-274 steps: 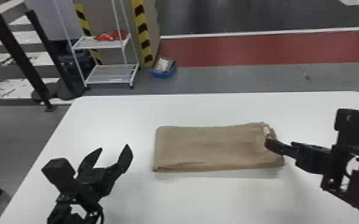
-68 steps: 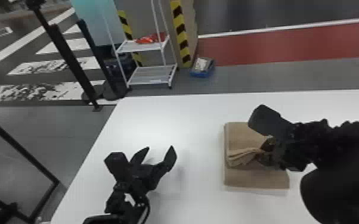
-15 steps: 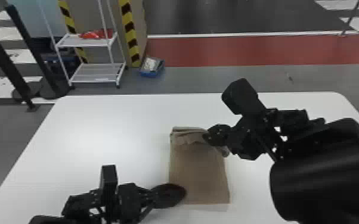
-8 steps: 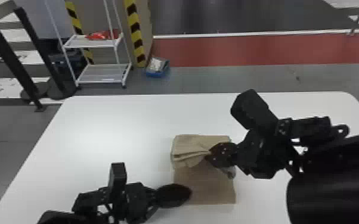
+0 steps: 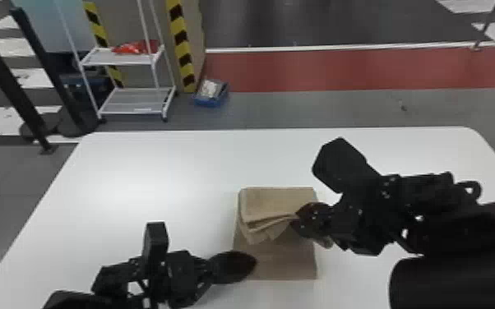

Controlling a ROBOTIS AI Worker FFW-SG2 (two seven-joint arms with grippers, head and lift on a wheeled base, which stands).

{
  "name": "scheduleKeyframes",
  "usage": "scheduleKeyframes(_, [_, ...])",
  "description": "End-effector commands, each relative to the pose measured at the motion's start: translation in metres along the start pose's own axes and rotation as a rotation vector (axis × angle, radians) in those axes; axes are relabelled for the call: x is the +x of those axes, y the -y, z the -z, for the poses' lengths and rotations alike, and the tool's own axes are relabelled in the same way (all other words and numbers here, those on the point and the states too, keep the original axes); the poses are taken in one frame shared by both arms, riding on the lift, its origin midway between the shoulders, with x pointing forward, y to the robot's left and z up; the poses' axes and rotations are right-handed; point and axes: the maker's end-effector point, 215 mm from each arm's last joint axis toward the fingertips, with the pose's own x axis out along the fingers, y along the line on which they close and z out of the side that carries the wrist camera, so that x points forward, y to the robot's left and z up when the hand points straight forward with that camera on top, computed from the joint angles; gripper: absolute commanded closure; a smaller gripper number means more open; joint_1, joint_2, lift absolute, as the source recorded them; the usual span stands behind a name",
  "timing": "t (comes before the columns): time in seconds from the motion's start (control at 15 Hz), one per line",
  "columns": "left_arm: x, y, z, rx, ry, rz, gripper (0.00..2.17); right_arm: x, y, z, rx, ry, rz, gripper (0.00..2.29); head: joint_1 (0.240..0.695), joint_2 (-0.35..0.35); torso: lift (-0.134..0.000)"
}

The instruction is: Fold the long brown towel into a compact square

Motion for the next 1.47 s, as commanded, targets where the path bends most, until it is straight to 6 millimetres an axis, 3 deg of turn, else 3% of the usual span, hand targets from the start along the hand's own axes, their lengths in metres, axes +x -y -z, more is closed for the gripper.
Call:
scheduleKeyframes(0.0, [0.0, -0.001, -0.001, -0.001, 0.003, -0.003, 2.15, 0.003, -0.007, 0.003, -0.013, -0.016, -0.008, 1.69, 0.695, 0.078, -0.126])
scheduleKeyframes(0.53, [0.0, -0.003, -0.001, -0.003, 0.004, -0.013, 2.15, 0.016, -0.043, 0.02, -0.044, -0.072, -0.058, 1.69, 0.695, 0.093, -0.126])
scheduleKeyframes(0.73, [0.0, -0.003, -0.002, -0.005, 0.008, -0.014, 2.15, 0.017, -0.044, 0.024, -0.042, -0.085, -0.054, 1.66, 0.695, 0.101, -0.126])
scheduleKeyframes(0.8, [0.0, -0.003, -0.002, -0.005, 0.008, -0.014, 2.15, 0.017, -0.046, 0.024, -0.042, -0.085, -0.056, 1.44, 0.695, 0.102, -0.126])
scheduleKeyframes(0.93, [0.0, -0.003, -0.003, -0.004, 0.009, -0.014, 2.15, 0.017, -0.049, 0.025, -0.027, -0.082, -0.062, 0.68, 0.695, 0.101, -0.126])
scheduleKeyframes(1.0, [0.0, -0.003, -0.003, -0.004, 0.009, -0.014, 2.15, 0.017, -0.049, 0.024, -0.025, -0.081, -0.062, 0.51, 0.695, 0.102, -0.126])
scheduleKeyframes(1.4, [-0.002, -0.002, -0.005, 0.004, 0.017, -0.015, 2.15, 0.003, -0.05, 0.006, 0.016, 0.0, -0.082, 0.42, 0.695, 0.108, -0.126])
